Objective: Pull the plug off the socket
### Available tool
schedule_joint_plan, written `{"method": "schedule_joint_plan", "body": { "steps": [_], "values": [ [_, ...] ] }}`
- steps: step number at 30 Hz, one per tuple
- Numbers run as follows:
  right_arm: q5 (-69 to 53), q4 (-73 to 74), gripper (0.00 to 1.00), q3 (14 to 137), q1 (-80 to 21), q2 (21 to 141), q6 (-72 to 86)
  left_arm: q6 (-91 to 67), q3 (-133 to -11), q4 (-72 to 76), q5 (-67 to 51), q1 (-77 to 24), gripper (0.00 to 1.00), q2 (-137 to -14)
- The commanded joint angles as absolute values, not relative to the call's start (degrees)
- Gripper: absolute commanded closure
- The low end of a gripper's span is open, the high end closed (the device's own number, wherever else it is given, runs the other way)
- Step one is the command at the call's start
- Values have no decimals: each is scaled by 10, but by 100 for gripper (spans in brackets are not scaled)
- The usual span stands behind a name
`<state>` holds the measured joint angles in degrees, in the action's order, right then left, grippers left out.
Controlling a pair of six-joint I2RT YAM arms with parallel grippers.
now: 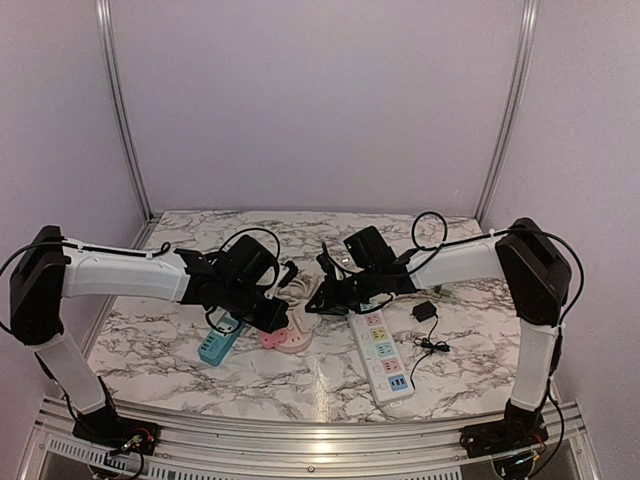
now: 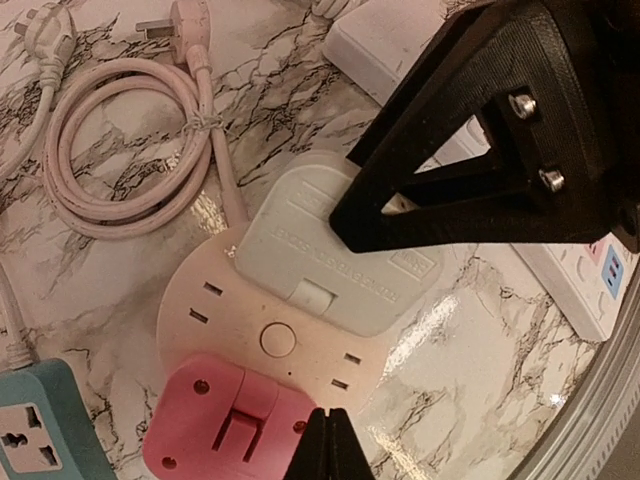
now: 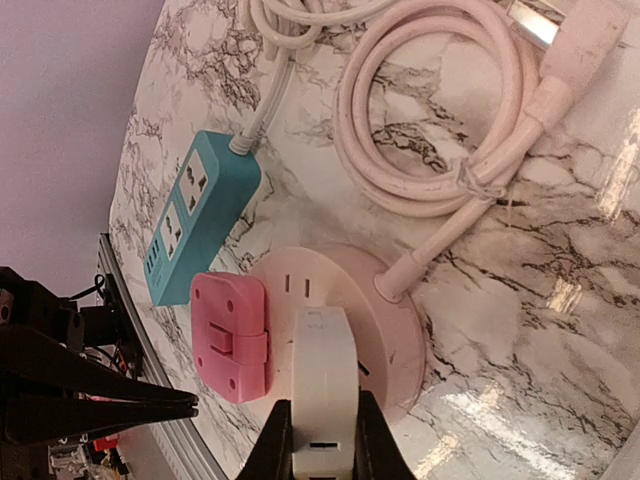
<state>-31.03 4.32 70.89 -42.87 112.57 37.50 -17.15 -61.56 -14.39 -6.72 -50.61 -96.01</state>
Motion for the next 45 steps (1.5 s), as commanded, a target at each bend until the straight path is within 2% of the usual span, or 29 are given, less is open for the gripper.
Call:
{"method": "schedule_joint_plan", "body": {
  "steps": [1, 9, 28, 45],
  "values": [
    [-296, 49, 99, 718, -431, 1147, 375, -218, -654, -189, -30, -506, 100, -996],
    [-291, 49, 99, 715, -432, 1146, 378, -228, -659, -206, 25, -507, 100, -999],
    [-299, 40, 99, 711, -432, 1151, 386, -217, -659, -223, 14, -517, 100, -1023],
    [-356, -23, 100, 699, -425, 1146, 429, -227, -667, -272, 60, -525, 100, -1064]
  ]
}}
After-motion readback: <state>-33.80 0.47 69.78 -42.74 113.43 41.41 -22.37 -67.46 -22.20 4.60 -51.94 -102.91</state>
